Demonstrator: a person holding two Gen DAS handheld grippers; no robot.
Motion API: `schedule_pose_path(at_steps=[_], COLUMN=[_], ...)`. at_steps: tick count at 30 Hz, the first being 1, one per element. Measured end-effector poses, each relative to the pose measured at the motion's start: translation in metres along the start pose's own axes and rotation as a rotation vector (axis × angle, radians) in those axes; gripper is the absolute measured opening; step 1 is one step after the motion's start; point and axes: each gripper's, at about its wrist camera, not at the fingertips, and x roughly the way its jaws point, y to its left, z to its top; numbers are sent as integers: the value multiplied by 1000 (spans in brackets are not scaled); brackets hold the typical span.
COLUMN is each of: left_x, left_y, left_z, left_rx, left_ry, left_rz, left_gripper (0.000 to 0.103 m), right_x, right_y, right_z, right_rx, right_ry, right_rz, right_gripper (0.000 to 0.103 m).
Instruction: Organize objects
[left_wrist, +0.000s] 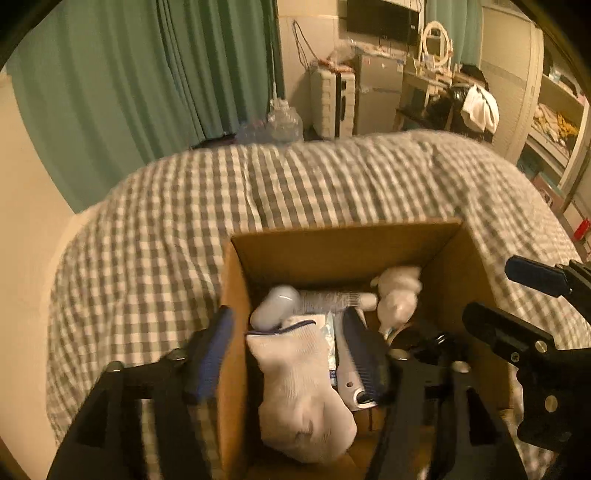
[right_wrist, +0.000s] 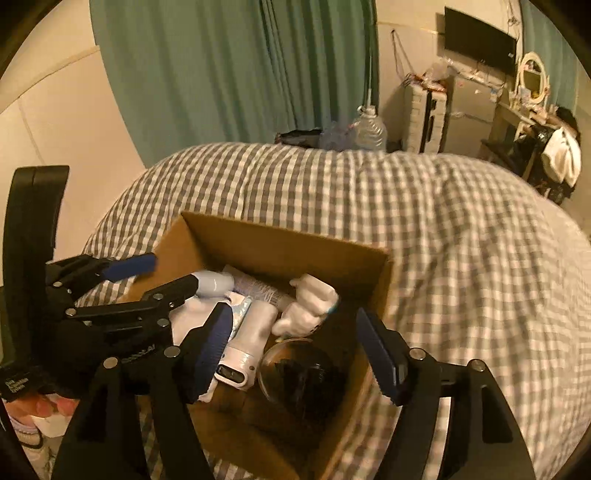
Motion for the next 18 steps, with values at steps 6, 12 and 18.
schedule_pose_path(at_steps=[6,12,18], left_x=[-56,-122,-182], left_y=[1,1,2], left_z=[11,14,11], left_rx=[-14,-35,-40], left_ry=[-87,-196,-295], left_rz=[17,20,43], left_gripper=[81,90,94], right_x=[-54,-115,-171], right_y=[2,18,40], right_z=[11,18,17], right_rx=[16,-2,-50], right_ry=[-83,-190,-280], right_rz=[-18,-66,-133], right_gripper=[80,87,88])
